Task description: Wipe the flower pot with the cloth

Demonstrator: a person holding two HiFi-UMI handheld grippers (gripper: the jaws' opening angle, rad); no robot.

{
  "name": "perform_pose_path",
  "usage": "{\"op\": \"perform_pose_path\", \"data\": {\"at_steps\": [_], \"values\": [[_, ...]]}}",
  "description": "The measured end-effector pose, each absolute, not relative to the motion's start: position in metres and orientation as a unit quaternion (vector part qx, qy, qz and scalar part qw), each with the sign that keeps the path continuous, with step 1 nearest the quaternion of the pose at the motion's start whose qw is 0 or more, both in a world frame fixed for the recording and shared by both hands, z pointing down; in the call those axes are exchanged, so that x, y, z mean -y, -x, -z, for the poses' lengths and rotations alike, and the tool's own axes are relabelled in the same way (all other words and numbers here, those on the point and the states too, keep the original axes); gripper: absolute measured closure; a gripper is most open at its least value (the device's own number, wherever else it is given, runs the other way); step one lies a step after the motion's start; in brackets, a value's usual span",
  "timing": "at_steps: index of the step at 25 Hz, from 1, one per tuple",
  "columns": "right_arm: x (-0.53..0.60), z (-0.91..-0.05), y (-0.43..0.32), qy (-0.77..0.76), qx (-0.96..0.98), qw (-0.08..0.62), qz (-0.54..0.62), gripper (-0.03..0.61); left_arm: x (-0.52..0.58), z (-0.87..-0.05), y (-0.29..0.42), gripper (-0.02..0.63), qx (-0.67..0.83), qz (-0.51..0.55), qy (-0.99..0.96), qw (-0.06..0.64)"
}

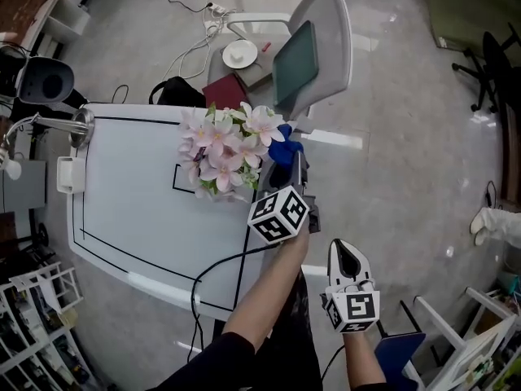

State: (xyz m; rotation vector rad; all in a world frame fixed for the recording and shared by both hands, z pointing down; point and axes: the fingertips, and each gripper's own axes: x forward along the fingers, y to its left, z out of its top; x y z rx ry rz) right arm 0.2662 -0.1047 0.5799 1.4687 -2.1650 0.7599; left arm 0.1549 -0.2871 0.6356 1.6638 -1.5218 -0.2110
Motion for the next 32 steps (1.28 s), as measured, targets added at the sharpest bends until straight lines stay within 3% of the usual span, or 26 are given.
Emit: {"op": "perform_pose_path", "data": {"at_steps": [8, 21, 32], "values": [[0.104, -0.580, -0.259, -0.529, 0.775, 0.207, -0.279, 0.571, 0.282, -0.635, -0.145, 0.474, 0.603, 0.130, -0.626, 0.478], [0.100, -0.568, -0.205, -0.514, 0.789, 0.195, -0.273, 0.571, 0.205, -0.633, -0.115, 0.474, 0.574, 0.078, -0.634, 0.513], [0.091, -0.557, -0.148, -0.499, 0.802, 0.193, -0.266, 0.571, 0.187, -0.629, -0.041, 0.474, 0.555, -0.032, -0.686, 0.469]]}}
